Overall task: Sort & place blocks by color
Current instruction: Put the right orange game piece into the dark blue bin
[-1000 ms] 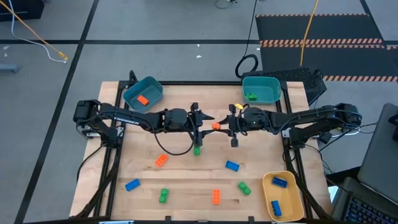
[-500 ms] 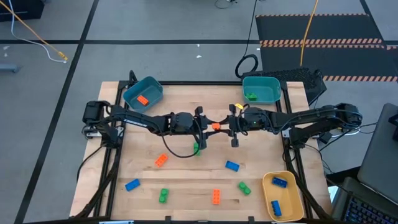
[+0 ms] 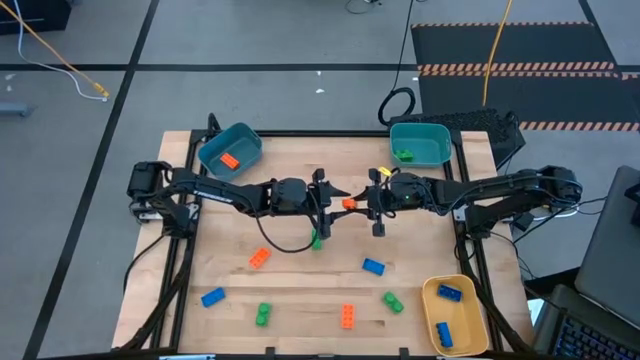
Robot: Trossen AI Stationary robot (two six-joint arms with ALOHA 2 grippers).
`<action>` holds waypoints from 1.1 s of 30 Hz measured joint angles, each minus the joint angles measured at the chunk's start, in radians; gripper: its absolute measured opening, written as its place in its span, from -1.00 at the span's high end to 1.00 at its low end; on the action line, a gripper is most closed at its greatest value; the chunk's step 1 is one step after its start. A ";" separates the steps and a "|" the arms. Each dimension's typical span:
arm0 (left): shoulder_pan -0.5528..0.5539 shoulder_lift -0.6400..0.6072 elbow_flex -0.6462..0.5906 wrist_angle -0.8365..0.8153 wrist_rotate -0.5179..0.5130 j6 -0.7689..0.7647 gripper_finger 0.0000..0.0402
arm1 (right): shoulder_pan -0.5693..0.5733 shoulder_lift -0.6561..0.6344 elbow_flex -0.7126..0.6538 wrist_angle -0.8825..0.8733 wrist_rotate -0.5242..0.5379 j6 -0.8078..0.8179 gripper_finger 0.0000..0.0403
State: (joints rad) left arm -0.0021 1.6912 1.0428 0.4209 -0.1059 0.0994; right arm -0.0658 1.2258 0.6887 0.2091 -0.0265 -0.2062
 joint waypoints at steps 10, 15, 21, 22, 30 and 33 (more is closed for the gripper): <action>0.000 0.003 0.000 -0.002 0.001 -0.004 0.00 | 0.000 0.000 -0.003 0.026 0.000 0.003 0.58; 0.000 0.004 -0.001 -0.001 0.002 -0.005 0.13 | 0.000 0.000 -0.003 0.026 -0.001 0.003 0.58; 0.000 0.004 -0.001 -0.010 0.016 -0.007 0.52 | 0.000 0.000 -0.003 0.029 -0.020 0.002 0.58; 0.000 0.005 -0.001 -0.014 0.017 -0.008 0.53 | 0.001 0.000 -0.004 0.033 -0.023 0.002 0.58; 0.006 0.021 -0.001 -0.015 0.015 -0.012 0.53 | 0.000 0.001 -0.006 0.032 -0.015 0.007 0.58; 0.008 0.014 -0.001 -0.018 -0.005 -0.016 0.50 | 0.000 0.002 -0.006 0.043 0.009 0.009 0.39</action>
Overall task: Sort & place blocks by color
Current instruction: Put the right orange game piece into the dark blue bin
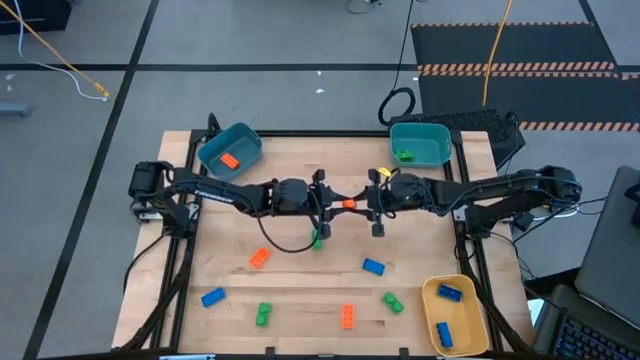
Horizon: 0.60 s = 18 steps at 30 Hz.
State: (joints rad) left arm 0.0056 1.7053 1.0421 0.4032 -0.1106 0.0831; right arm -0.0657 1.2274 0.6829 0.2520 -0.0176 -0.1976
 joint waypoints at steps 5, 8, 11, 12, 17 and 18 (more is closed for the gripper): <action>0.007 -0.026 -0.003 -0.067 -0.077 0.032 0.51 | 0.000 -0.003 -0.007 0.010 0.079 0.005 -0.10; 0.032 -0.064 -0.002 -0.142 -0.116 0.025 0.52 | 0.000 -0.005 -0.022 0.004 0.123 0.002 -0.30; 0.058 -0.098 -0.002 -0.192 -0.128 0.003 0.52 | 0.000 -0.005 -0.033 -0.003 0.163 -0.014 -0.43; 0.064 -0.114 -0.002 -0.218 -0.128 -0.002 0.51 | 0.000 -0.005 -0.034 -0.004 0.177 -0.021 -0.45; 0.079 -0.180 -0.001 -0.291 -0.161 -0.006 0.51 | 0.000 -0.006 -0.035 -0.030 0.254 -0.035 -0.49; 0.079 -0.192 -0.001 -0.305 -0.184 -0.006 0.51 | 0.000 -0.006 -0.035 -0.041 0.271 -0.036 -0.49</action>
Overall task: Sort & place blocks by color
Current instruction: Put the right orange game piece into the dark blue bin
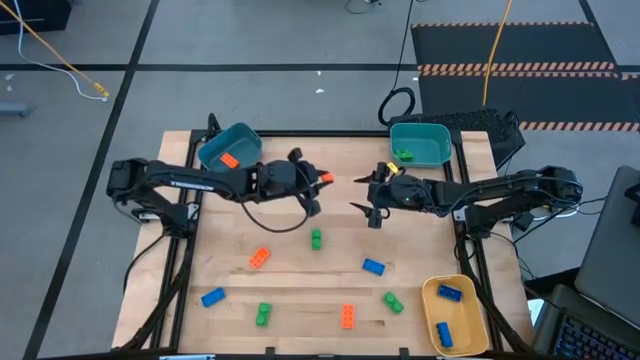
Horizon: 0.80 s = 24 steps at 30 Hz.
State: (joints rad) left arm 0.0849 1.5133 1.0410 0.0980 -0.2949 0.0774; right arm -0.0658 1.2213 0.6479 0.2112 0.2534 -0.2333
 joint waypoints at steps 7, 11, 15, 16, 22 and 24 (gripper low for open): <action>0.022 -0.072 0.000 -0.211 -0.121 -0.048 0.50 | 0.000 -0.002 0.000 -0.032 0.110 -0.015 -0.48; 0.050 -0.093 0.000 -0.362 -0.180 -0.124 0.50 | 0.000 -0.002 0.000 -0.034 0.112 -0.015 -0.47; 0.084 -0.109 0.000 -0.512 -0.255 -0.210 0.50 | 0.000 -0.002 0.000 -0.033 0.112 -0.015 -0.48; 0.096 -0.109 0.001 -0.541 -0.281 -0.230 0.50 | 0.000 -0.002 0.000 -0.032 0.112 -0.016 -0.48; 0.202 -0.108 0.000 -0.690 -0.410 -0.325 0.50 | 0.000 -0.002 0.000 -0.027 0.112 -0.018 -0.48; 0.245 -0.107 0.000 -0.734 -0.432 -0.355 0.50 | 0.000 -0.002 0.000 -0.028 0.112 -0.018 -0.48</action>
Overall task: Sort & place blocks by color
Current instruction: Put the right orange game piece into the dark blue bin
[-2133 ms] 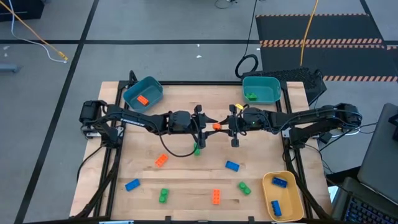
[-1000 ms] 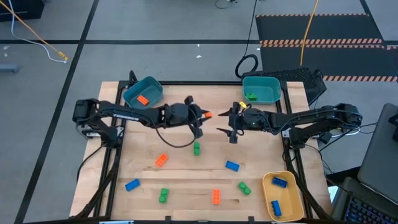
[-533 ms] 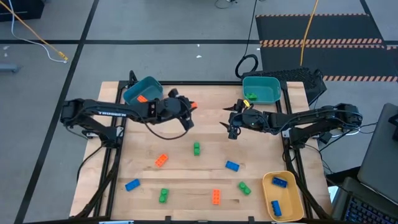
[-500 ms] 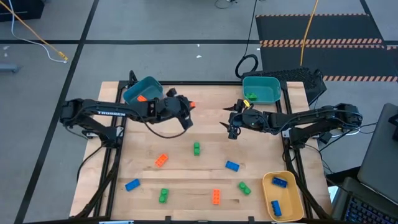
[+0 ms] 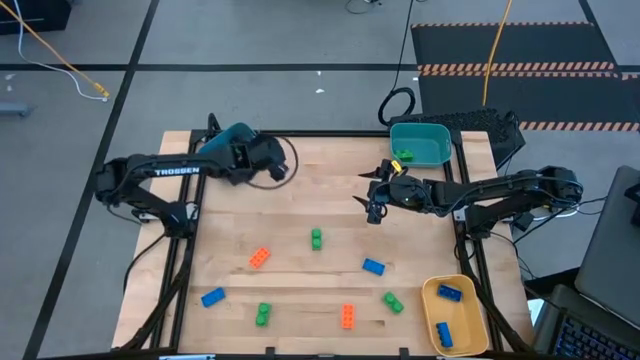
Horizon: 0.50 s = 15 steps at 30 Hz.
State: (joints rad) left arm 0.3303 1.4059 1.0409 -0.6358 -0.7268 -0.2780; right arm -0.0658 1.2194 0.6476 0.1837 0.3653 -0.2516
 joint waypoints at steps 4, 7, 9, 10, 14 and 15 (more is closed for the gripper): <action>0.092 0.000 0.000 -0.081 -0.024 -0.045 0.50 | 0.000 0.000 0.000 0.000 0.000 0.000 -0.48; 0.156 0.000 -0.017 -0.087 -0.026 -0.046 0.49 | 0.000 0.000 0.000 -0.001 0.000 0.000 -0.48; 0.195 0.000 -0.034 -0.088 -0.026 -0.031 0.49 | 0.000 0.000 0.000 -0.001 0.000 0.000 -0.48; 0.213 0.000 -0.041 -0.087 -0.025 -0.022 0.49 | 0.000 0.000 0.000 -0.001 0.000 0.001 -0.48; 0.278 0.000 -0.087 -0.043 -0.009 0.021 0.44 | 0.000 0.000 0.000 -0.001 0.000 0.002 -0.48; 0.290 0.000 -0.098 -0.032 0.009 0.031 0.40 | 0.000 0.000 0.000 -0.001 0.000 0.002 -0.48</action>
State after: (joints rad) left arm 0.6202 1.4063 0.9429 -0.6674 -0.7182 -0.2473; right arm -0.0658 1.2194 0.6472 0.1825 0.3649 -0.2493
